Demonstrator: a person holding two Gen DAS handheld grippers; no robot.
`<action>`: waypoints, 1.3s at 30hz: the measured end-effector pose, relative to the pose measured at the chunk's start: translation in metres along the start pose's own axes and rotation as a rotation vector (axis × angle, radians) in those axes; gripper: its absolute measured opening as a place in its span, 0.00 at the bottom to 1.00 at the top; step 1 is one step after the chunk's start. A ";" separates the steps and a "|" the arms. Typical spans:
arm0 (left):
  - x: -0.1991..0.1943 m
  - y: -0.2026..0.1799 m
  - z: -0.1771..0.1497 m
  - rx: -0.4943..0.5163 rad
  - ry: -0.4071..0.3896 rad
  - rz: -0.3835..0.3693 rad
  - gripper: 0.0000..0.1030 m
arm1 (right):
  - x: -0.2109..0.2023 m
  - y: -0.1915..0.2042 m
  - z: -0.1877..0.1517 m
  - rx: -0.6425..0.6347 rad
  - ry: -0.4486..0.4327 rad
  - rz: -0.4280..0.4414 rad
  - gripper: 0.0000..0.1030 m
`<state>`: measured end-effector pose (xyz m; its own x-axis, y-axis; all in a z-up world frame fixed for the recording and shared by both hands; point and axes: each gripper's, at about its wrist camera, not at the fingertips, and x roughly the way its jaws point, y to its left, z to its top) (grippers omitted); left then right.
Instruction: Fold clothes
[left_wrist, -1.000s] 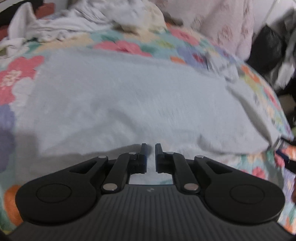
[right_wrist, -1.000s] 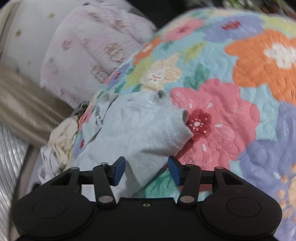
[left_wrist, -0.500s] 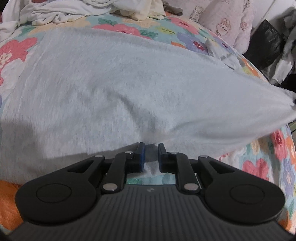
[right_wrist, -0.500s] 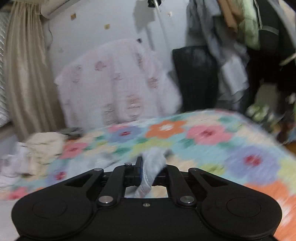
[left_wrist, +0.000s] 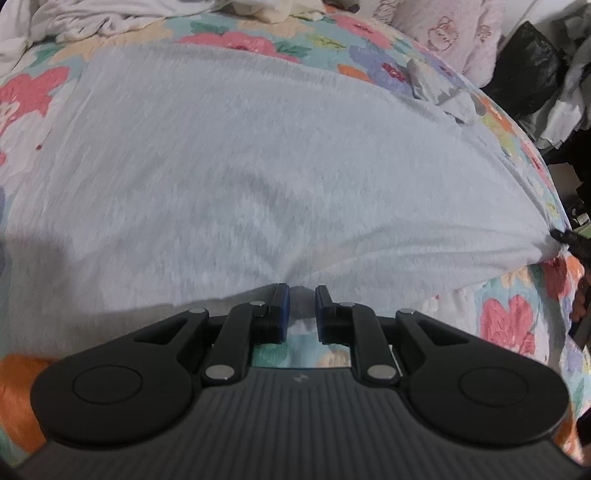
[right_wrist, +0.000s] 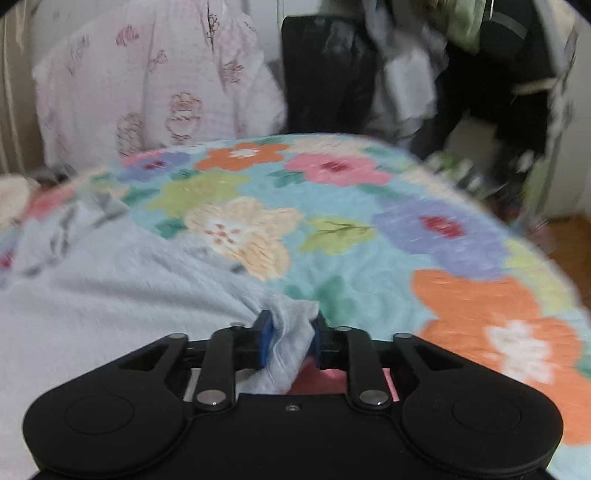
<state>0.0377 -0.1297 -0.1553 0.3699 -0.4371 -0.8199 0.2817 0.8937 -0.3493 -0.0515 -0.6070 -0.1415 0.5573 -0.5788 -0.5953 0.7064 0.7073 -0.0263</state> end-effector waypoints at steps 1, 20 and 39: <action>-0.002 0.001 0.000 -0.013 0.011 0.001 0.14 | -0.006 0.001 -0.003 0.000 0.001 -0.023 0.34; -0.015 -0.001 -0.008 -0.022 -0.025 0.072 0.35 | -0.096 0.064 -0.061 0.177 0.131 0.299 0.44; -0.017 -0.066 0.013 0.203 -0.064 0.145 0.47 | -0.094 0.078 -0.066 -0.027 0.115 0.233 0.45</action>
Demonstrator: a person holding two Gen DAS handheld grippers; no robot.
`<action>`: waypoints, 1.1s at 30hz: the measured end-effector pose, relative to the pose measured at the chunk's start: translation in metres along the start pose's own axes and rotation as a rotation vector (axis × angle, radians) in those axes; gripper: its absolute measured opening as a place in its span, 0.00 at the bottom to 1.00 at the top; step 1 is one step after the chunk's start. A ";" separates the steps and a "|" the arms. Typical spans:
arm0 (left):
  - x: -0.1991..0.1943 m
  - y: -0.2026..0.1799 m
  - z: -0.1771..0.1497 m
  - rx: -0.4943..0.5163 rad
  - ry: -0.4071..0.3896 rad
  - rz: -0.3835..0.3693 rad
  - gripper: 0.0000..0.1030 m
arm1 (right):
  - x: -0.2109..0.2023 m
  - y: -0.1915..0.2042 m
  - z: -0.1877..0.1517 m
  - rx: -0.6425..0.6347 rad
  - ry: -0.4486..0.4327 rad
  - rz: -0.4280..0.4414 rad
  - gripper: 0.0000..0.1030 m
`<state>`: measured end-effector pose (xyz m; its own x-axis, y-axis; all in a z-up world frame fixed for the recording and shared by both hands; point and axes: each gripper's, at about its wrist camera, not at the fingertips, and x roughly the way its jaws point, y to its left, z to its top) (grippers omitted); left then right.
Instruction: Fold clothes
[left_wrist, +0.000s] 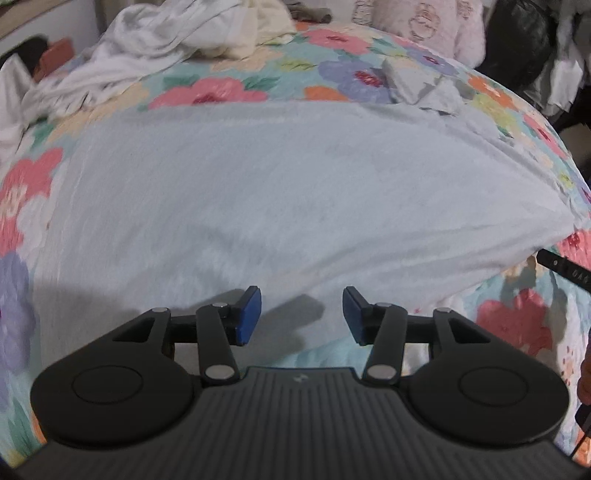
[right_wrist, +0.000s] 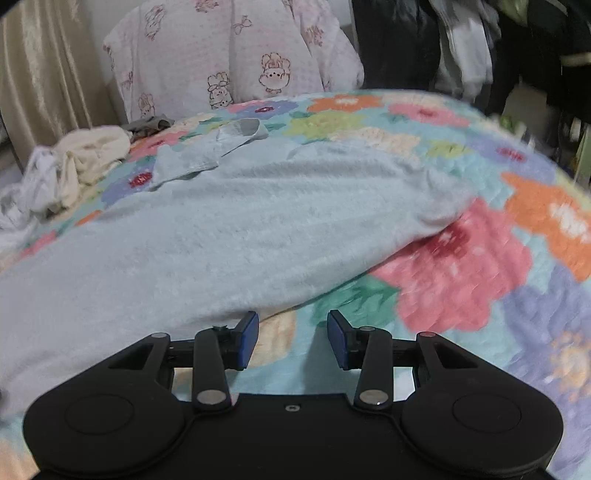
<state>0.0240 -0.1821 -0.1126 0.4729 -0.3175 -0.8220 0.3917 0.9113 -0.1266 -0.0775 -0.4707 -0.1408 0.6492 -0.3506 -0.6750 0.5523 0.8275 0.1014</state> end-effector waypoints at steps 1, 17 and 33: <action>-0.001 -0.005 0.005 0.019 -0.009 0.008 0.48 | 0.000 0.002 0.000 -0.026 -0.008 -0.023 0.45; 0.004 -0.076 0.044 0.236 -0.073 0.007 0.58 | 0.000 0.002 0.003 -0.056 0.013 0.006 0.46; 0.026 -0.100 0.063 0.312 -0.090 -0.015 0.71 | 0.010 -0.004 0.005 -0.035 0.012 0.015 0.51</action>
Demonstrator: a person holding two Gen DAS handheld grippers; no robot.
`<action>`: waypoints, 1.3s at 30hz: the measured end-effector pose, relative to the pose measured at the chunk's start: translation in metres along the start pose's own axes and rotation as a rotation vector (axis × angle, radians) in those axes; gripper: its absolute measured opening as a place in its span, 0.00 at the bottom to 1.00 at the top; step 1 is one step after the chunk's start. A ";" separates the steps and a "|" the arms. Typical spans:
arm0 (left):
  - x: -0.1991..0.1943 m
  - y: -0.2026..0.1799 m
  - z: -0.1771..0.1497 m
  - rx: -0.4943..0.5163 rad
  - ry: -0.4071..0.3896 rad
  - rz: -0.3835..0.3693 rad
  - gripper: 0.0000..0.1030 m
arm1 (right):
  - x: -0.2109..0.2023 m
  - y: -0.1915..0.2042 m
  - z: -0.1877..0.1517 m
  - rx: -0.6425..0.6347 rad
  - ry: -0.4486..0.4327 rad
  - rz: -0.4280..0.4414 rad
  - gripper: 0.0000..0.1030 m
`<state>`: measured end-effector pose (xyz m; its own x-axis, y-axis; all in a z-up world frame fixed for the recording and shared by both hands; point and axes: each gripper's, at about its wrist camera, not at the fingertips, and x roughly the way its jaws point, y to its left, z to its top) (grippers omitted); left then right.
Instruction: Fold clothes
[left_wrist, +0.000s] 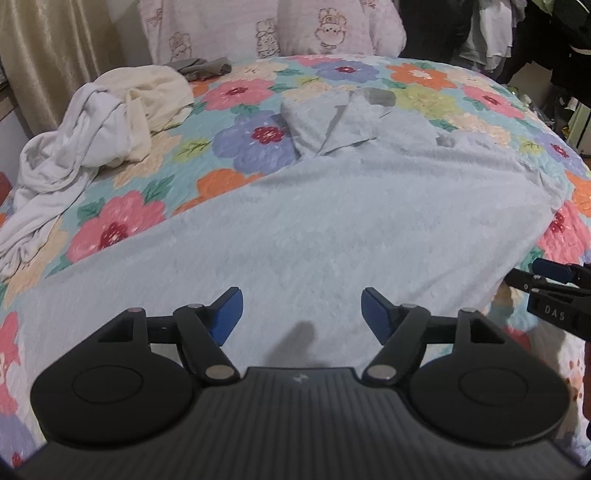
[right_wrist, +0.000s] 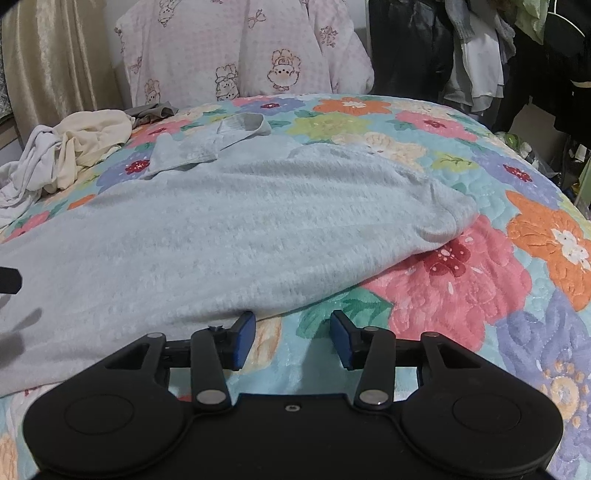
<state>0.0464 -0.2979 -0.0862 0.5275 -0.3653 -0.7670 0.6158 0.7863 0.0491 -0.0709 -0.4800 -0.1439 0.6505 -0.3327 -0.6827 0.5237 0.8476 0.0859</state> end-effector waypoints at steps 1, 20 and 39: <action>0.002 -0.002 0.002 0.011 -0.005 -0.001 0.72 | 0.001 0.000 0.001 -0.001 -0.004 -0.003 0.53; 0.052 0.011 0.072 -0.036 -0.102 -0.042 0.82 | 0.022 0.000 0.112 -0.249 0.020 0.272 0.60; 0.200 -0.038 0.165 0.248 -0.088 -0.008 0.51 | 0.202 -0.011 0.238 -0.151 0.149 0.344 0.60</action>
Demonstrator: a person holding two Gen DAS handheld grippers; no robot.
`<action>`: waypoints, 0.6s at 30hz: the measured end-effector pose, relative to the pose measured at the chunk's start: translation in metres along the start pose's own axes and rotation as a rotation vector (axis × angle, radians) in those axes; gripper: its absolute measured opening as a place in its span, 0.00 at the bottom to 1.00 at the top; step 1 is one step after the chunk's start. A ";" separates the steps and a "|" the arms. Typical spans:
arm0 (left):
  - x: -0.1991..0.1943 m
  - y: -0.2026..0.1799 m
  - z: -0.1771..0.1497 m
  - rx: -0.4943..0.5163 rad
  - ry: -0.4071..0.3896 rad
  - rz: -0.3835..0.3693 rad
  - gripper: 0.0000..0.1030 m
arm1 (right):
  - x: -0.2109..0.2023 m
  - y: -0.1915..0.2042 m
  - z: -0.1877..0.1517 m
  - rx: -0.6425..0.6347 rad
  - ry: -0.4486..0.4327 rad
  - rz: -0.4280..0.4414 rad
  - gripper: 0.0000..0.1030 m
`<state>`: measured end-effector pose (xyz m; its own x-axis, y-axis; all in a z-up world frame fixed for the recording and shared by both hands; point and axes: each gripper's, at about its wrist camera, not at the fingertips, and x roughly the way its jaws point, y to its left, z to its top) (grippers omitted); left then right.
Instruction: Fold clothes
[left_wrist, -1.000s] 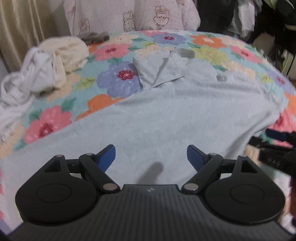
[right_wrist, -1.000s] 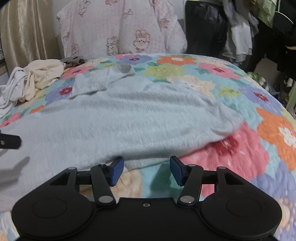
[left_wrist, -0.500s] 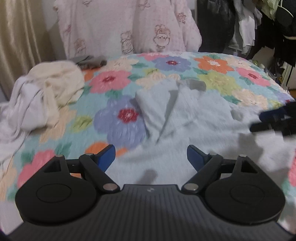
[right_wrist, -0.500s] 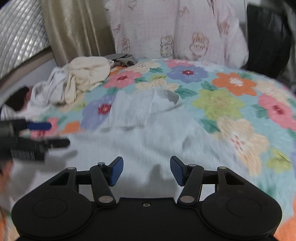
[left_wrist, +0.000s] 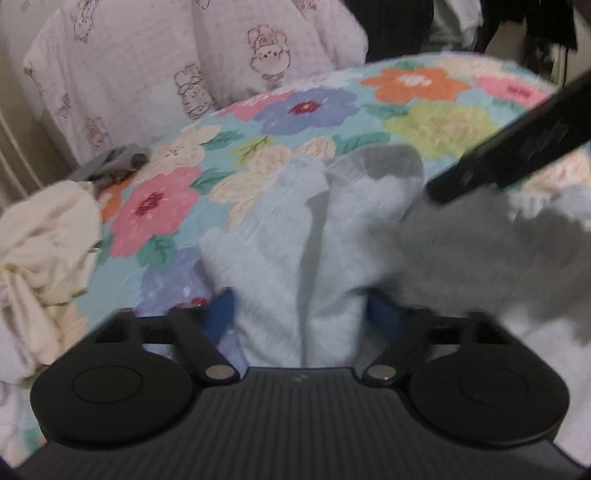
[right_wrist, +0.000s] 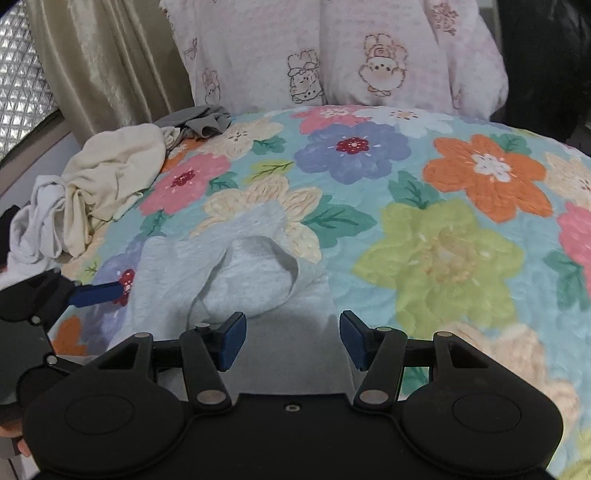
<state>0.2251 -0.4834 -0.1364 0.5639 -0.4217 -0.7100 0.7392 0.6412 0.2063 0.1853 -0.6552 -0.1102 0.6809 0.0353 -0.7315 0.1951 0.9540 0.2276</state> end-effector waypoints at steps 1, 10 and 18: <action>0.001 0.005 0.000 -0.039 0.003 -0.020 0.29 | 0.007 0.002 0.001 -0.002 0.011 -0.010 0.60; 0.007 0.039 0.005 -0.229 -0.025 -0.165 0.05 | 0.042 0.004 0.026 0.020 0.019 0.008 0.06; -0.013 0.075 0.004 -0.404 -0.148 -0.153 0.07 | 0.012 -0.004 0.050 -0.035 -0.164 0.080 0.03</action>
<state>0.2745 -0.4325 -0.1096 0.5282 -0.5991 -0.6017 0.6316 0.7508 -0.1932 0.2279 -0.6732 -0.0883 0.7997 0.0651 -0.5968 0.1130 0.9600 0.2561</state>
